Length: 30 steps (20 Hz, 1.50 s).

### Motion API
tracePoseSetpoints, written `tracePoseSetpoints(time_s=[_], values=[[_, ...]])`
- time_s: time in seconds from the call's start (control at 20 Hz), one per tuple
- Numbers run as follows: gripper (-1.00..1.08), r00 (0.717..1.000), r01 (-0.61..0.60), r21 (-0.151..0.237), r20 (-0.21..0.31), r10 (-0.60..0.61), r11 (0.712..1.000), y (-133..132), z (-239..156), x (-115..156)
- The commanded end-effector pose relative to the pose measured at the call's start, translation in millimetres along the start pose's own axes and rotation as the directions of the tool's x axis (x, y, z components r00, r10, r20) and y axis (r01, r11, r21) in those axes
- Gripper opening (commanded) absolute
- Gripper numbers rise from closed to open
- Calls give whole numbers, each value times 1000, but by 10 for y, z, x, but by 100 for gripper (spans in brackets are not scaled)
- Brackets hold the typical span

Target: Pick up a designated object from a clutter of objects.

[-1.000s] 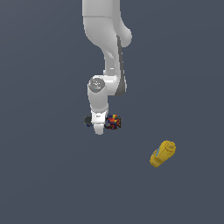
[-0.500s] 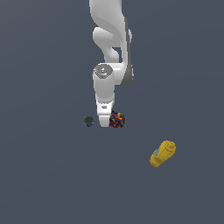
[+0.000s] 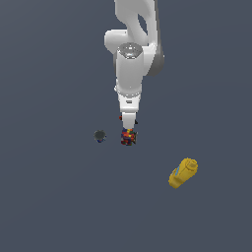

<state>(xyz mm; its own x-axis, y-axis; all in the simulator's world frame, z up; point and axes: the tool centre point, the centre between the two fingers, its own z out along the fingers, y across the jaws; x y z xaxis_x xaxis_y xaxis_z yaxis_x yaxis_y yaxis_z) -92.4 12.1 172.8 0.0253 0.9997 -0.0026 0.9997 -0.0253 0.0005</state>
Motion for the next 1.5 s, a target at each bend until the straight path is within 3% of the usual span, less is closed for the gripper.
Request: tracePoseSetpoints(time_s=[0.0, 0.95, 1.45], values=[[-100, 1000, 0, 0, 0, 0, 1000, -42, -230, 120], [-100, 1000, 1, 1, -1, -1, 1000, -277, -1912, 997], [-100, 1000, 0, 1, -2, 0, 1000, -316, -2448, 1280]])
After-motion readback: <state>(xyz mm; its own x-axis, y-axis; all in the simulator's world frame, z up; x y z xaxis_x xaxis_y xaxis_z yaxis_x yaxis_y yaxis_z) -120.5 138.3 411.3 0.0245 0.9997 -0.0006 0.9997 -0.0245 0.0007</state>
